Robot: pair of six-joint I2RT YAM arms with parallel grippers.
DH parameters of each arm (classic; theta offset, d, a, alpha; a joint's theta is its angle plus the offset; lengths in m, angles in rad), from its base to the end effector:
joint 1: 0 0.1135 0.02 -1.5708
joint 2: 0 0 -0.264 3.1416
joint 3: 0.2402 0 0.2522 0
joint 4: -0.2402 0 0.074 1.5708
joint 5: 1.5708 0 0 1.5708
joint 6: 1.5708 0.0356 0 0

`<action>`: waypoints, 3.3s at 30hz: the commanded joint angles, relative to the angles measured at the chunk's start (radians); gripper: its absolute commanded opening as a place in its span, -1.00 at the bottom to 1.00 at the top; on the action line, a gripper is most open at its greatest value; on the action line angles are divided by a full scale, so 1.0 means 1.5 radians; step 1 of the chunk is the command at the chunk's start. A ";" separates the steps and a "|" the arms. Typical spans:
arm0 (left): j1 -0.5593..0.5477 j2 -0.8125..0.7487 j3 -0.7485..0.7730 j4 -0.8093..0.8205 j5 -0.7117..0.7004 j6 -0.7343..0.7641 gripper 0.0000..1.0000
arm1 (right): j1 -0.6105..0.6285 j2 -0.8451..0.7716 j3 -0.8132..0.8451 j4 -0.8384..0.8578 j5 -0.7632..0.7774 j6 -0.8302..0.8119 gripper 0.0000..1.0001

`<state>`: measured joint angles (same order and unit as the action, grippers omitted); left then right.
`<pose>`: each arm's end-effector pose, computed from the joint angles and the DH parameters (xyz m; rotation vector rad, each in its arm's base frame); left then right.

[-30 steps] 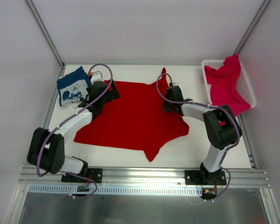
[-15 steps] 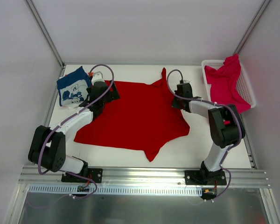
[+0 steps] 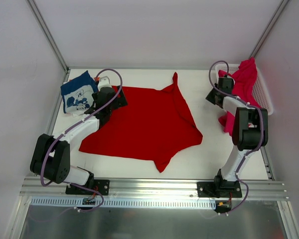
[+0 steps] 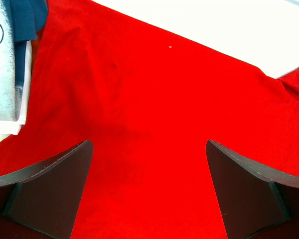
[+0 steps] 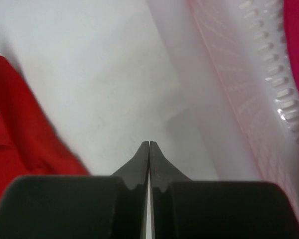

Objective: Fold and stack the t-shirts
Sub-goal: Flatten out the tshirt

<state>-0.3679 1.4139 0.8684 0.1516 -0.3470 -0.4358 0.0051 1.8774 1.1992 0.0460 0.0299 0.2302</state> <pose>0.3016 -0.1033 0.2572 -0.2913 1.9229 -0.1926 0.4165 0.0011 0.1935 0.2642 2.1885 0.0985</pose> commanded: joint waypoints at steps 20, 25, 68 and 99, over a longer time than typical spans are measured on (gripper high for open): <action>-0.009 -0.022 -0.012 0.024 0.004 -0.009 0.98 | 0.232 0.023 -0.047 0.067 -0.120 0.141 -0.99; -0.010 -0.026 -0.012 0.025 0.000 -0.006 0.98 | 0.224 0.063 -0.043 0.071 -0.129 0.145 -0.99; -0.003 0.252 0.097 -0.045 0.108 -0.101 0.98 | 0.060 0.030 -0.057 0.058 -0.197 0.107 -0.99; 0.088 0.190 0.008 -0.089 0.112 -0.124 0.98 | -0.151 0.101 0.033 0.048 -0.241 0.142 -0.99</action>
<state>-0.2466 1.7096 0.9058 0.0845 -0.1917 -0.6037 -0.0498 1.9800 1.1706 0.1226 -0.4568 0.3351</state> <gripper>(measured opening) 0.990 0.009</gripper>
